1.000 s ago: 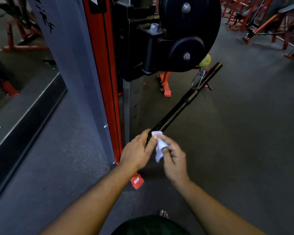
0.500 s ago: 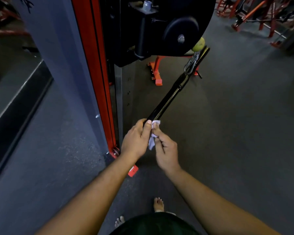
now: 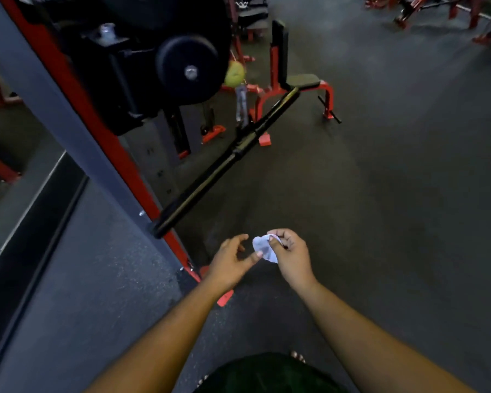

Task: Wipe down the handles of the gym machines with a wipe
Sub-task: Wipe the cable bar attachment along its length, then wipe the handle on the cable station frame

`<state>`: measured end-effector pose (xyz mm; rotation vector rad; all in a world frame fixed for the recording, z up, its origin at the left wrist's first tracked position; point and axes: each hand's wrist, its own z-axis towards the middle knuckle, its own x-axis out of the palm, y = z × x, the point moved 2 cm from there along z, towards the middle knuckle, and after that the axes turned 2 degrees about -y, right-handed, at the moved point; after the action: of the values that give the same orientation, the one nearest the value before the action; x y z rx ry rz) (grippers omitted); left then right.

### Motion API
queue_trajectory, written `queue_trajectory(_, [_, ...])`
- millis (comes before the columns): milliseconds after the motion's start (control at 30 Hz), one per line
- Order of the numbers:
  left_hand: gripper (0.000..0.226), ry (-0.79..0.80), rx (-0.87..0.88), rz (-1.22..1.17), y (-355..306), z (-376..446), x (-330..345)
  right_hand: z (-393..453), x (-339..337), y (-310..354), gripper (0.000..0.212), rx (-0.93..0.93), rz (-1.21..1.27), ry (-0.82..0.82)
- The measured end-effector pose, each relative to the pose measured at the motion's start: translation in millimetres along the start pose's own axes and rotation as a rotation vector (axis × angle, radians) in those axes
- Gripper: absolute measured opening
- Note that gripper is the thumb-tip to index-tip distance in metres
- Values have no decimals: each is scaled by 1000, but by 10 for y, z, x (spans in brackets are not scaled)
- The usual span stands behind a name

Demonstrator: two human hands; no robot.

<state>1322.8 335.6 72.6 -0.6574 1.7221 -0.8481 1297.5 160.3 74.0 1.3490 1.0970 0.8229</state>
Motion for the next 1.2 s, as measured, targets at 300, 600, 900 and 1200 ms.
queue_trajectory(300, [9, 146, 123, 69, -1005, 855, 924, 651, -1386, -59, 11, 22, -88, 118])
queue_trajectory(600, [29, 299, -146, -528, -1714, 1401, 1820, 1090, -2490, -79, 8, 106, -33, -20])
queue_trajectory(900, [41, 458, -333, -489, -2068, 2355, 2351, 1902, -3128, 152, 15, 129, 20, -123])
queue_trajectory(1200, [86, 457, 153, -469, -2901, 3357, 2900, 3210, -3575, 384, 16, 344, 90, -143])
